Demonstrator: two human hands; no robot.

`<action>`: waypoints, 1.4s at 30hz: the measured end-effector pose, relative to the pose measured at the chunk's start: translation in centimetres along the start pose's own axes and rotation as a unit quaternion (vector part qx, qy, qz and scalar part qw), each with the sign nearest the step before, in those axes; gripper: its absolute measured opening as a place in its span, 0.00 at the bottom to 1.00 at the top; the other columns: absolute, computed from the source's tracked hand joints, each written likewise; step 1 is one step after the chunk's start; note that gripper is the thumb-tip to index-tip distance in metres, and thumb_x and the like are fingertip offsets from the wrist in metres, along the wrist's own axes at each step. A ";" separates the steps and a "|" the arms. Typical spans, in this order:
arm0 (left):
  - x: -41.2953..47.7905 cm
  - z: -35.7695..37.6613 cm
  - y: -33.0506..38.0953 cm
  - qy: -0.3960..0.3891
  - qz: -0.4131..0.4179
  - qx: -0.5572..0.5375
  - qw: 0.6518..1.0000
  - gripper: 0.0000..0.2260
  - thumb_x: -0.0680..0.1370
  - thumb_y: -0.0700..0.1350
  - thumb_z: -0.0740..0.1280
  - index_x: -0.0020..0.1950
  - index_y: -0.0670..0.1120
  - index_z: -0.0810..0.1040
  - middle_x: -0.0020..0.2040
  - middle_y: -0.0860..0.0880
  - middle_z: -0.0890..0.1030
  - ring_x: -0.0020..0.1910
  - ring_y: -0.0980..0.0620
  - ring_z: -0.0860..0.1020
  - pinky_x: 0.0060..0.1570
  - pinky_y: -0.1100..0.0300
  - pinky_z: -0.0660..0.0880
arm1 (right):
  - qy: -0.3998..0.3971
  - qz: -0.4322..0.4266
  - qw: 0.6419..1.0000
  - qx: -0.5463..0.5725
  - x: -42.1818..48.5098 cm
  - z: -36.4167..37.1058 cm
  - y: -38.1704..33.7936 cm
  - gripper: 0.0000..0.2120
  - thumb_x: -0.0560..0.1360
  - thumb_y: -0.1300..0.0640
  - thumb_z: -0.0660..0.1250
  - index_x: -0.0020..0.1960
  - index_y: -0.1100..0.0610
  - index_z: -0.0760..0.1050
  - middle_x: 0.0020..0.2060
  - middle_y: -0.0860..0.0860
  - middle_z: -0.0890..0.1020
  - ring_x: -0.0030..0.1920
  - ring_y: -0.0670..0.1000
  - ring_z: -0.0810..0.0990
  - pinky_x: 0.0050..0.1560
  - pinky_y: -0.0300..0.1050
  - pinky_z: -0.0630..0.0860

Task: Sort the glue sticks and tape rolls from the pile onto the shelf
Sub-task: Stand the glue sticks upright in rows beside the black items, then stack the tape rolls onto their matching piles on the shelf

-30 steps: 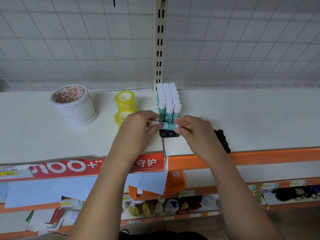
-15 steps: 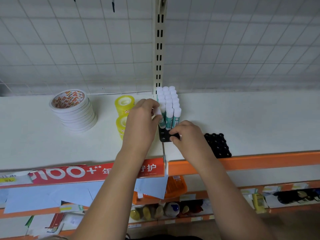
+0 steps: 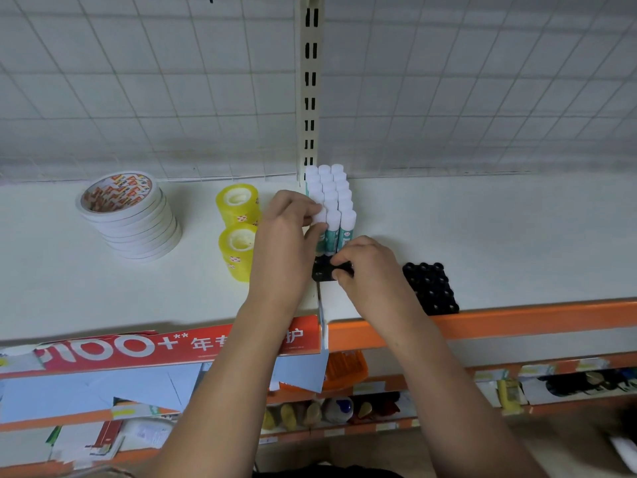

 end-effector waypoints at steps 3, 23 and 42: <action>-0.3 0.2 0.0 0.003 -0.002 0.001 1.000 0.10 0.71 0.31 0.73 0.52 0.38 0.82 0.50 0.46 0.77 0.47 0.51 0.79 0.52 0.56 0.79 | -0.001 0.001 1.000 0.009 -0.1 0.0 0.2 0.10 0.76 0.61 0.70 0.56 0.57 0.82 0.54 0.52 0.78 0.53 0.50 0.78 0.58 0.47 0.75; -2.9 -0.1 0.1 -0.044 -0.111 0.099 0.988 0.12 0.77 0.40 0.67 0.60 0.42 0.75 0.52 0.42 0.81 0.47 0.42 0.80 0.46 0.48 0.76 | 0.013 -0.011 1.000 0.007 -1.7 -0.8 -0.7 0.10 0.78 0.58 0.66 0.57 0.54 0.82 0.55 0.49 0.77 0.57 0.50 0.76 0.58 0.47 0.76; -10.1 -29.2 -11.3 0.043 -0.192 0.288 0.937 0.09 0.79 0.44 0.64 0.57 0.45 0.80 0.55 0.46 0.80 0.54 0.43 0.77 0.53 0.48 0.73 | -0.069 -0.236 0.969 0.036 -1.1 10.6 -28.9 0.15 0.78 0.51 0.64 0.64 0.50 0.76 0.56 0.49 0.79 0.57 0.51 0.76 0.57 0.49 0.74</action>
Point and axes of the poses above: each hand's wrist, its own x-axis towards the middle knuckle, its own z-axis out of the palm, y = z × x, the point moved 4 cm from there along x, towards the middle knuckle
